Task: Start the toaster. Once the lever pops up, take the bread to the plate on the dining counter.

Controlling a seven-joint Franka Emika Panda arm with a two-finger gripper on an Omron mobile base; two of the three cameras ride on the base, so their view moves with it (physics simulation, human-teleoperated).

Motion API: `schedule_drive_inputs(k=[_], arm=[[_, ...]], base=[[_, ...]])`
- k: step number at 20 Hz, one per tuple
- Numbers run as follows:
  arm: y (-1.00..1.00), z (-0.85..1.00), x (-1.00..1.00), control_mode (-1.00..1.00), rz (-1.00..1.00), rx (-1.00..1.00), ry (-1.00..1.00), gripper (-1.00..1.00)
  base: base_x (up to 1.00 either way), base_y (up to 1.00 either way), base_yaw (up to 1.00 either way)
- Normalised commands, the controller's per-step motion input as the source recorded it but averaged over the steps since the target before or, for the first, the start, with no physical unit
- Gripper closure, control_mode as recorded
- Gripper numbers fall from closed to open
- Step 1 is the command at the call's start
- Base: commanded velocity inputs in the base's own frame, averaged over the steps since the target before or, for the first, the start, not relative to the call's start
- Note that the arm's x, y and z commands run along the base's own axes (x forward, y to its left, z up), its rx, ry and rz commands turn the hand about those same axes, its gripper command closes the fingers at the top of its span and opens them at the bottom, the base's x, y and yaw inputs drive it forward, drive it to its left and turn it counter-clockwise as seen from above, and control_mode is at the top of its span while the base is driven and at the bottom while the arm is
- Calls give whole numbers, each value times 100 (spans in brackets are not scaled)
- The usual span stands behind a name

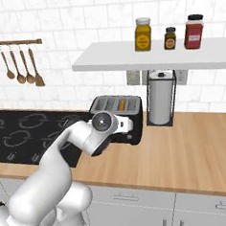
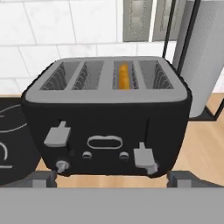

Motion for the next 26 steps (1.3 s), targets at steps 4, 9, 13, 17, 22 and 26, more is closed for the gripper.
schedule_drive_inputs(k=[4, 9, 13, 17, 22, 26], arm=[[3, 65, -17, -100, 0, 0, -1, -100], [15, 27, 0, -100, 0, 0, -3, -100], [13, 1, 5, -100, 0, 0, -8, -100], [1, 7, 26, -100, 0, 0, -2, -100], [-7, 19, 24, -100, 0, 0, 0, -100], [-24, 13, 5, -100, 0, 0, 0, -100]], base=[[0, 0, 0], [0, 0, 0], [0, 0, 0], [0, 0, 0], [0, 0, 0], [0, 0, 0]])
